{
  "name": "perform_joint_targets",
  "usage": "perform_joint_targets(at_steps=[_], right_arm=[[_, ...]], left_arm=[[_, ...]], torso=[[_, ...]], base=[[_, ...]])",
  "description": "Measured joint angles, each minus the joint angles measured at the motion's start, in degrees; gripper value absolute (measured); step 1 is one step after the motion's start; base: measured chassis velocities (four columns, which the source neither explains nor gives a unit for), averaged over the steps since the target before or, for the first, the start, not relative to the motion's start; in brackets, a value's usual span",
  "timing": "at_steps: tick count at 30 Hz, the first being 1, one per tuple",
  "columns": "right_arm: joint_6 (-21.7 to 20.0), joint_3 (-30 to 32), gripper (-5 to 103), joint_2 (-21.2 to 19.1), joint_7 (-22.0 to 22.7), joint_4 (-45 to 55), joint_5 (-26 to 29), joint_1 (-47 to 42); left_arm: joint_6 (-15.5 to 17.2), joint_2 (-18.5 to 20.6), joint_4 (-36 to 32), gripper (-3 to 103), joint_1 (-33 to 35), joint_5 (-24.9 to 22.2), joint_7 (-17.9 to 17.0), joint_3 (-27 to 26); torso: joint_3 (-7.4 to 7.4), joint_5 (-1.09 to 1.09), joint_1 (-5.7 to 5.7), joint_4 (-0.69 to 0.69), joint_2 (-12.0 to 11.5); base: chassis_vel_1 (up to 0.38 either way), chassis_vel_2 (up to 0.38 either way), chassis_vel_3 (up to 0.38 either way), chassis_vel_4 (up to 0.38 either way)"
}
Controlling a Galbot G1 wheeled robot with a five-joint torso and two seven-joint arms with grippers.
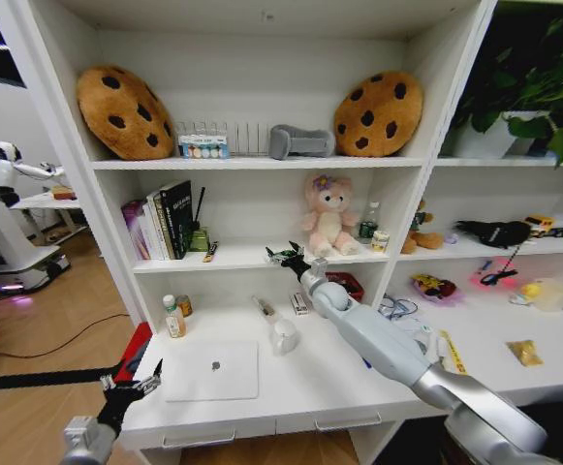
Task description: Organize the objects on the table.
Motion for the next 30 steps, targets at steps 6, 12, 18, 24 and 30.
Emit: perform_joint_targets(at_steps=[6,12,18,24,30], right_arm=[[-1.3,2.4,100,-3.4,1.5,8.0,0.2,-3.6],[-2.1,9.1,100,-9.8,1.6,21.9,0.7,-12.3],[-2.1,15.3,100,-13.0,1.3,27.1,0.2,-19.3],[-1.3,26.7,100,-15.9,0.5,33.7,-2.8,-34.7],[0.1,34.8,100,-16.2,-1.1,36.7,-6.1,-44.6]], left_arm=[[0.0,0.0,0.0,100,-0.1,0.1,0.0,-0.4],[0.0,-0.6,-0.1,100,0.1,0.6,-0.1,-0.1],[0.1,-0.6,-0.4,100,-0.1,1.0,-0.2,0.5],[0.2,-0.8,-0.8,100,-0.3,2.5,-0.5,2.5],[0.3,-1.0,-1.1,100,-1.0,3.2,-0.9,4.0]], torso=[[0.00,0.01,0.00,-0.01,0.0],[0.00,0.00,0.00,-0.01,0.0],[-0.01,0.00,-0.01,0.00,0.0],[-0.01,0.01,-0.01,-0.01,0.0],[0.00,0.00,-0.01,0.00,0.0]], base=[[0.000,0.000,0.000,0.000],[0.000,0.000,0.000,0.000],[0.000,0.000,0.000,0.000],[0.000,0.000,0.000,0.000],[0.000,0.000,0.000,0.000]])
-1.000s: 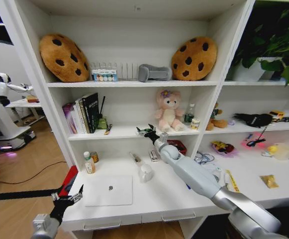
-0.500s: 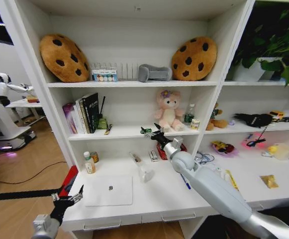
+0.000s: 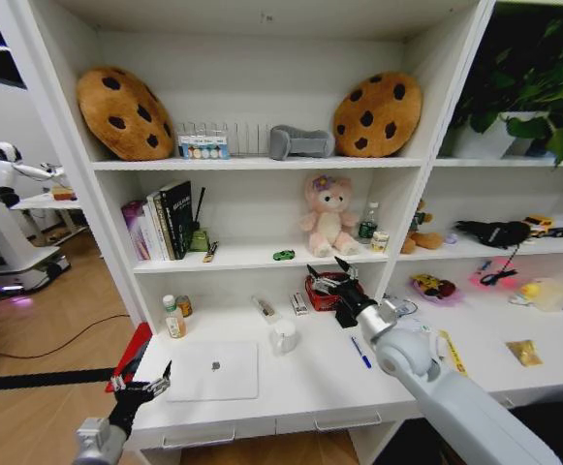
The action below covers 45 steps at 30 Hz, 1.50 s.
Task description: Organize the objects on the table.
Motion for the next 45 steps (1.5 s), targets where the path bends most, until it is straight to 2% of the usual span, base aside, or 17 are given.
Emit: perform_joint_targets(at_steps=[2,5,14,21,27,37,45], right_arm=[[0.5,2.1,100,0.3,-0.4,0.4,-0.9,-2.9],[2.6,8.3,100,2.9,-1.4,1.1,-4.4,-12.2],[7.1,12.4,100,8.2,-1.7,-0.4,-10.0,-21.2],[9.4,13.6,100,10.8,-1.8,-0.6,-12.6,-25.3],[11.3,15.2,100,13.4,-2.4,-0.3,-14.7,-29.5],[13.2,17.2,100,16.0,-3.1,-0.7,-16.0,-33.3],[14.8,17.9,100,18.1,-3.5,-3.2,-18.0,-34.2]], left_arm=[[0.1,-0.1,-0.2,100,-0.2,0.1,-0.1,0.3],[0.3,-0.3,-0.7,100,-1.1,0.0,-0.6,0.7],[0.5,-0.4,-1.3,100,-1.5,-0.9,-0.7,-0.3],[0.2,-1.1,-1.5,100,-1.8,-1.7,-0.7,-1.2],[-2.3,-1.8,-2.9,100,-2.2,-1.6,-1.1,-1.7],[-2.7,-1.9,-4.0,100,-0.1,-3.8,-1.5,-5.9],[-2.7,-2.0,-3.1,100,-0.7,-4.3,-1.3,-6.3]], torso=[[0.00,-0.01,0.00,0.00,0.0],[0.00,0.00,0.00,-0.03,0.0],[0.00,0.00,0.00,-0.01,0.0],[0.00,-0.01,0.01,0.00,0.0],[0.00,-0.01,0.01,-0.01,0.0],[0.00,-0.01,0.00,-0.01,0.0],[0.00,-0.01,0.00,-0.01,0.0]], base=[[0.000,0.000,0.000,0.000],[0.000,0.000,0.000,0.000],[0.000,0.000,0.000,0.000],[0.000,0.000,0.000,0.000],[0.000,0.000,0.000,0.000],[0.000,0.000,0.000,0.000],[0.000,0.000,0.000,0.000]])
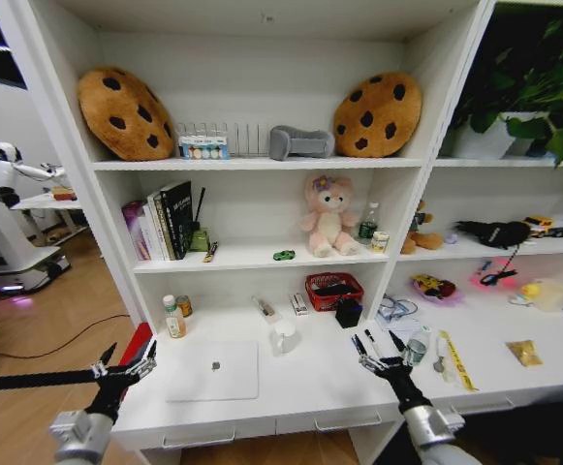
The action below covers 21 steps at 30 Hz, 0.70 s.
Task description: Organize the objects on the table.
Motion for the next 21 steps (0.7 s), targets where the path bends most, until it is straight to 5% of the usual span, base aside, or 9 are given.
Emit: perform_joint_targets(at_steps=[21], right_arm=[[0.6,-1.5,100,2.7,-0.2,-3.1,-1.6,1.7]], left_arm=[[1.1,-0.3,0.6,100,-1.5,-0.1,-0.3,0.9]], torso=[[0.00,0.00,0.01,0.00,0.0]], base=[[0.000,0.000,0.000,0.000]])
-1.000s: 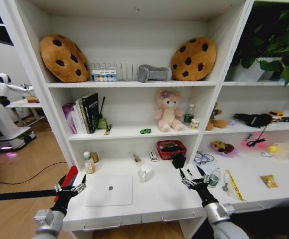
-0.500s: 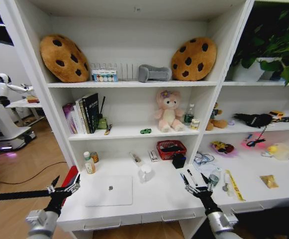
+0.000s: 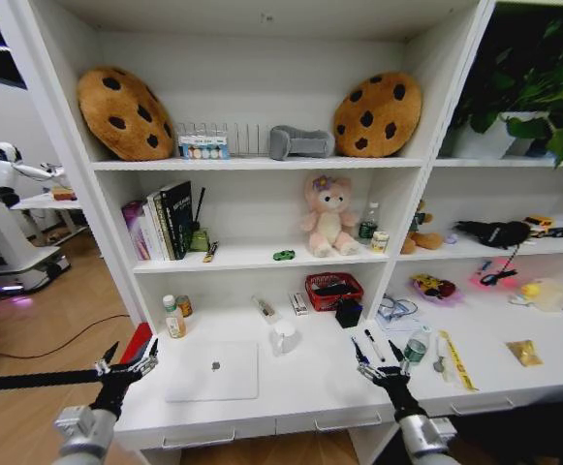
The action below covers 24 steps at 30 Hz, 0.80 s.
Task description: Organize the objects on the table.
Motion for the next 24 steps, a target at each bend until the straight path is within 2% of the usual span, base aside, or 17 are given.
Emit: perform_joint_targets(at_steps=[8,14,17,18,20,22,24], right_arm=[[0.1,0.0,100,-0.3,0.0,-0.2,0.2,0.4],[0.2,0.0,100,0.0,0.0,-0.2,0.2,0.4],[0.2,-0.1,100,0.0,0.0,-0.2,0.1,0.4],[0.2,-0.1,100,-0.1,0.0,-0.3,0.1,0.5],[0.3,-0.1,100,-0.2,0.1,-0.3,0.1,0.6],[0.4,0.0,100,-0.3,0.1,-0.3,0.1,0.6],[0.4,0.0,100,-0.4,0.1,-0.3,0.2,0.6]], left_arm=[[0.0,0.0,0.4,100,-0.2,0.0,0.0,-0.1],[0.0,0.0,0.4,100,-0.3,-0.1,0.0,0.0],[0.0,-0.1,0.5,100,-0.3,-0.1,0.0,0.0],[0.0,-0.1,0.4,100,-0.3,-0.1,0.0,0.0],[0.0,-0.1,0.4,100,-0.3,-0.1,0.0,0.0],[0.0,-0.1,0.4,100,-0.4,-0.1,0.0,0.1],[0.0,-0.2,0.4,100,-0.4,-0.1,0.0,0.3]], torso=[[0.00,0.01,0.00,0.00,0.0],[0.01,0.04,0.00,-0.02,0.0],[0.00,-0.07,-0.01,-0.01,0.0],[0.01,0.06,0.00,0.01,0.0],[0.01,0.08,0.00,0.00,0.0],[0.00,-0.04,-0.02,0.01,0.0],[0.01,0.08,0.00,0.01,0.0]], base=[[-0.091,-0.087,0.090,0.097],[-0.206,-0.212,0.205,0.205],[-0.257,-0.244,0.253,0.242],[-0.247,-0.270,0.260,0.270],[-0.266,-0.270,0.260,0.269],[-0.252,-0.265,0.258,0.252],[-0.165,-0.175,0.174,0.144]])
